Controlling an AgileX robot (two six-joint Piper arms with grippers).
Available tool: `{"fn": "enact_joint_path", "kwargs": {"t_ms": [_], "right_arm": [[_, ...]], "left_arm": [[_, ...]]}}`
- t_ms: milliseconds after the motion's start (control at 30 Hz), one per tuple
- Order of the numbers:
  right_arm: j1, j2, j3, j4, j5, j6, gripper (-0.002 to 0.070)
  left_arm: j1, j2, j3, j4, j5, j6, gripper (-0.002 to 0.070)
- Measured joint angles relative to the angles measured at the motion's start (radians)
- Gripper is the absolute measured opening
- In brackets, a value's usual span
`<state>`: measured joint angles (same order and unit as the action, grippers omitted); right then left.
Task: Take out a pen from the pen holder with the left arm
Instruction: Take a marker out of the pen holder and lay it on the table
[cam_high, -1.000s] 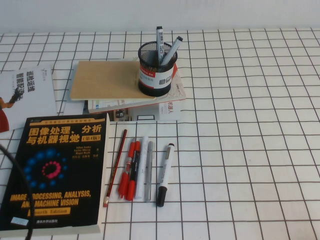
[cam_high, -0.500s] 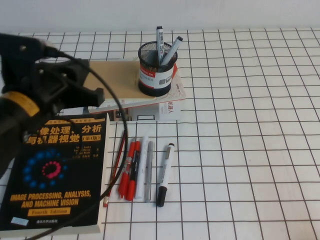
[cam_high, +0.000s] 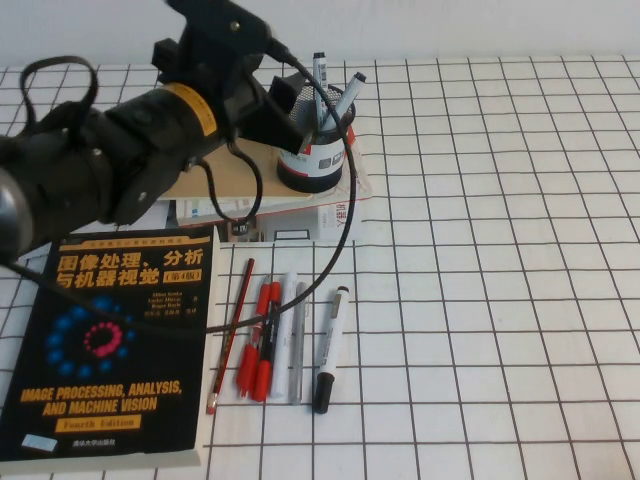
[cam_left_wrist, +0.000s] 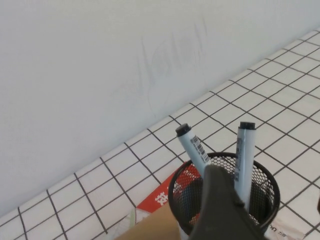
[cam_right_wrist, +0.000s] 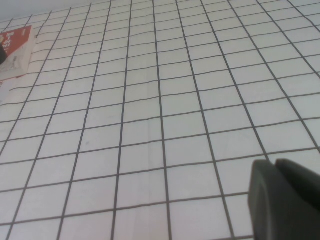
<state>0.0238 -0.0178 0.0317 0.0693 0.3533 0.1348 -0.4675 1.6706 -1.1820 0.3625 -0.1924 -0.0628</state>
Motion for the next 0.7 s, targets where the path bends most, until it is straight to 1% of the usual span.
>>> {"fn": "enact_joint_path", "kwargs": {"t_ms": [300, 567, 700], "right_arm": [[0.000, 0.000, 0.000, 0.000, 0.000, 0.000, -0.0016], [0.000, 0.000, 0.000, 0.000, 0.000, 0.000, -0.0016], [0.000, 0.000, 0.000, 0.000, 0.000, 0.000, -0.0016]], "left_arm": [[-0.016, 0.200, -0.191, 0.099, 0.036, -0.022, 0.0363], [-0.018, 0.327, -0.299, 0.202, 0.014, -0.190, 0.0363], [-0.026, 0.361, -0.321, 0.231, -0.008, -0.234, 0.0363]]}}
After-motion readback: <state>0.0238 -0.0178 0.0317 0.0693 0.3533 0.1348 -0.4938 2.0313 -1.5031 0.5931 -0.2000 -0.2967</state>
